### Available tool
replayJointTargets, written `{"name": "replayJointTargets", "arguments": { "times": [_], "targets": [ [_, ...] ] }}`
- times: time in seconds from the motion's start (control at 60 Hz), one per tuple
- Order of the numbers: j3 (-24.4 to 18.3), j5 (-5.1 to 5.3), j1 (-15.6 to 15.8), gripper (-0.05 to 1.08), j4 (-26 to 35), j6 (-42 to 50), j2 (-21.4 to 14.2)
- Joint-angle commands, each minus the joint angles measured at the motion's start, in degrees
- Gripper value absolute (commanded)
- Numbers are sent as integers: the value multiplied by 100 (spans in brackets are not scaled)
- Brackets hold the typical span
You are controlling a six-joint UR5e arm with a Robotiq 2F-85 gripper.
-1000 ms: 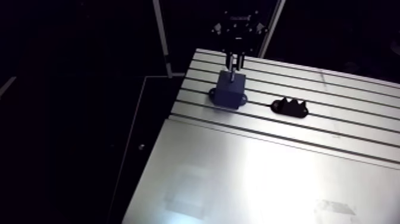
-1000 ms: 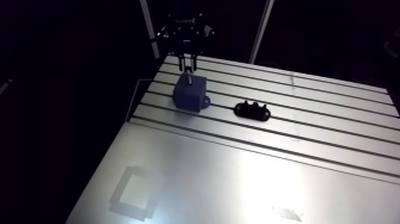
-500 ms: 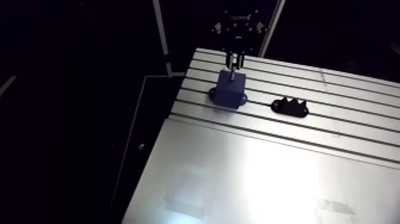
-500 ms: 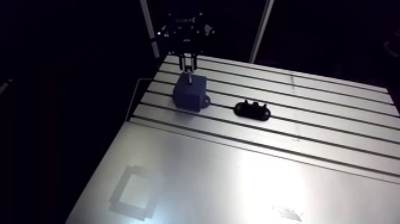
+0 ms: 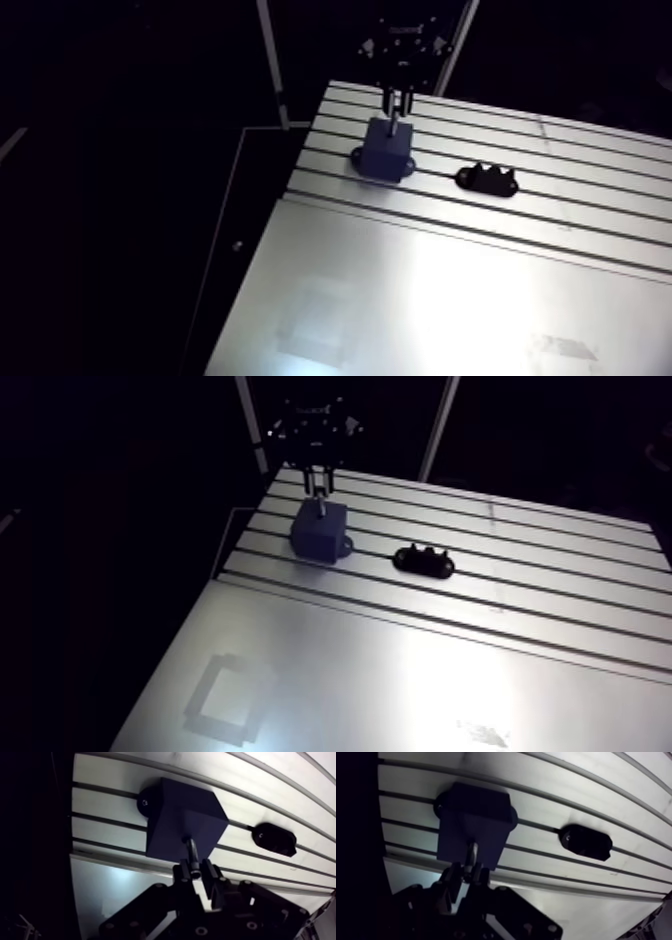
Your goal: Pick up the M10 bolt and insert it into the hole until fully seated.
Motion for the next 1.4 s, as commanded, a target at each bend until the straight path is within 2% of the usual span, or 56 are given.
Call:
{"name": "replayJointTargets", "arguments": {
  "times": [0.017, 0.75, 1.4],
  "targets": [
    [7, -23, 2, 108, -1, 0, 0],
    [7, 3, 29, 108, 16, -17, -8],
    [-2, -15, 46, 108, -1, -18, 0]
  ]
}}
